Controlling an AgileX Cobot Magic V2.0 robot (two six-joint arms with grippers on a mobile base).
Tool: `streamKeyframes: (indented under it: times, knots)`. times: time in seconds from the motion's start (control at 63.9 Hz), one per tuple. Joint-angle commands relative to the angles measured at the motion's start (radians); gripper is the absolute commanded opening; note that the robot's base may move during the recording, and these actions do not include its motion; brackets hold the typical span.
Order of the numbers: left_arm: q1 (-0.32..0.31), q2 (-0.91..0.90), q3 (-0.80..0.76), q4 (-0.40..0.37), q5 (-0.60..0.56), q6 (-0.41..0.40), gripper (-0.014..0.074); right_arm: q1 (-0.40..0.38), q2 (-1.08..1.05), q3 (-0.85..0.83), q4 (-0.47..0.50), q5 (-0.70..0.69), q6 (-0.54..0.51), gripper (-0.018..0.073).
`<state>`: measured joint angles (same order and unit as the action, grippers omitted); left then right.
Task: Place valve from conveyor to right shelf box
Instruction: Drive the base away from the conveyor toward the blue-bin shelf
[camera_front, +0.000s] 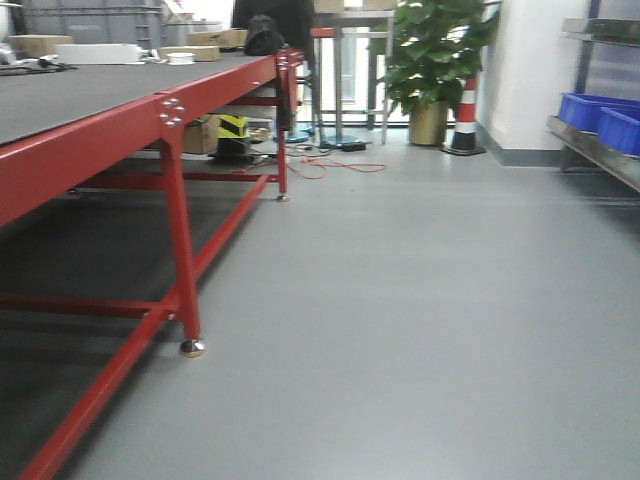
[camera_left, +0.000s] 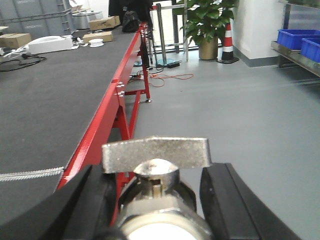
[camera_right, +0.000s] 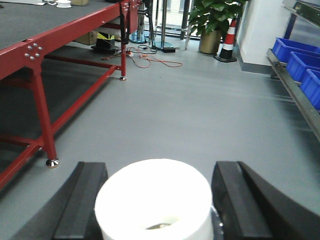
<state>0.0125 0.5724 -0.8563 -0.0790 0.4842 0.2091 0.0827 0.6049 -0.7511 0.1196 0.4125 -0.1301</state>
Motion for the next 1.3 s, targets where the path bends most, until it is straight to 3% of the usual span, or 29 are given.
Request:
streamKeyframes:
  times: [0.0, 1.283]
  knots:
    - [-0.007, -0.007, -0.007, -0.008, -0.056, -0.005, -0.0111, -0.001, -0.007, -0.018, -0.005, -0.084, -0.003, -0.0153]
    - [-0.007, -0.007, -0.007, -0.008, -0.056, -0.005, -0.0111, -0.001, -0.007, -0.018, -0.005, -0.084, -0.003, -0.0153]
